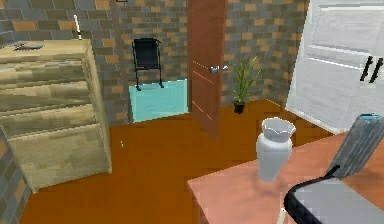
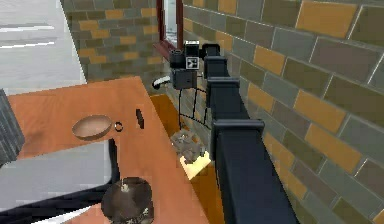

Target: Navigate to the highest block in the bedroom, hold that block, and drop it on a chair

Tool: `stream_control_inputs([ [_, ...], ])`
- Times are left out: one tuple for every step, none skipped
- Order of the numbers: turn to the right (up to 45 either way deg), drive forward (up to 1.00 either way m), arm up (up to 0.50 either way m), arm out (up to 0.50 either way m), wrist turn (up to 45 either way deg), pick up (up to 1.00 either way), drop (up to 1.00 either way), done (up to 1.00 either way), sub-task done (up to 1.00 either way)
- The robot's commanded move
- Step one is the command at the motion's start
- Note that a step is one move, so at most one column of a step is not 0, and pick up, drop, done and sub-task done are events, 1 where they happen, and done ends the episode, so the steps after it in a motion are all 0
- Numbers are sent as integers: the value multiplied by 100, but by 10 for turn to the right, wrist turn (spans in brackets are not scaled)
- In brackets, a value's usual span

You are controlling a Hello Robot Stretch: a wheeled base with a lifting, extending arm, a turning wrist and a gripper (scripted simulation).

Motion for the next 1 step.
stream_control_inputs([
  [0,0,0,0,0,0,0,100,0],
])
